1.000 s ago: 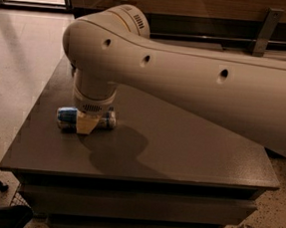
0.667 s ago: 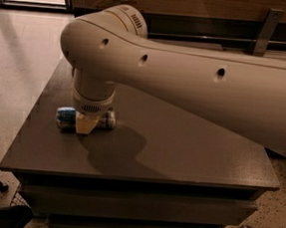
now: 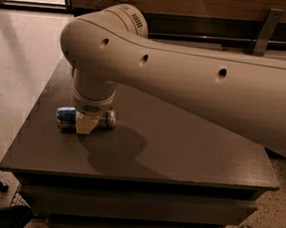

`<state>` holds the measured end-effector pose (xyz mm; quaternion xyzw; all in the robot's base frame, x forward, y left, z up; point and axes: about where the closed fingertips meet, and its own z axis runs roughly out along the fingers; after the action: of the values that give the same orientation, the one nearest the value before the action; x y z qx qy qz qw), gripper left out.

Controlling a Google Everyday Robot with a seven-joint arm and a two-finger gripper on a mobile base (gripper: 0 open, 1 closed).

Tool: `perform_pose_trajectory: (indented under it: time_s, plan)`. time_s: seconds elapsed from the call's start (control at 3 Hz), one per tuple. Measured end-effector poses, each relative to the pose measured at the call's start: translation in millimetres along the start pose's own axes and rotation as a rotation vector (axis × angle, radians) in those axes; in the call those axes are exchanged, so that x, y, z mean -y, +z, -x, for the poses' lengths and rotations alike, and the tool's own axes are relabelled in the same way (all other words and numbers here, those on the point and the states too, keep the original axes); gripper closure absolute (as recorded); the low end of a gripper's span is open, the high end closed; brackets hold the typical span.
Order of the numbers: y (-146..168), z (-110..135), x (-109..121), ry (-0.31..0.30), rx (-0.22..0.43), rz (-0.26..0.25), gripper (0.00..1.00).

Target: Knock redbull can over

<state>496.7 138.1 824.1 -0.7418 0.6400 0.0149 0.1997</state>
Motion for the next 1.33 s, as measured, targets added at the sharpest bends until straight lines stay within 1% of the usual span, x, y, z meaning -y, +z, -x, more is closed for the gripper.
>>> perform_pose_trajectory:
  time_s: [0.33, 0.67, 1.0, 1.33]
  plan:
    - [0, 0, 0, -0.001, 0.000, -0.001, 0.06]
    - [-1, 1, 0, -0.002, 0.000, -0.001, 0.00]
    - [-1, 1, -1, -0.002, 0.000, -0.001, 0.00]
    - [-26, -7, 3, 0.010, 0.078, -0.029, 0.00]
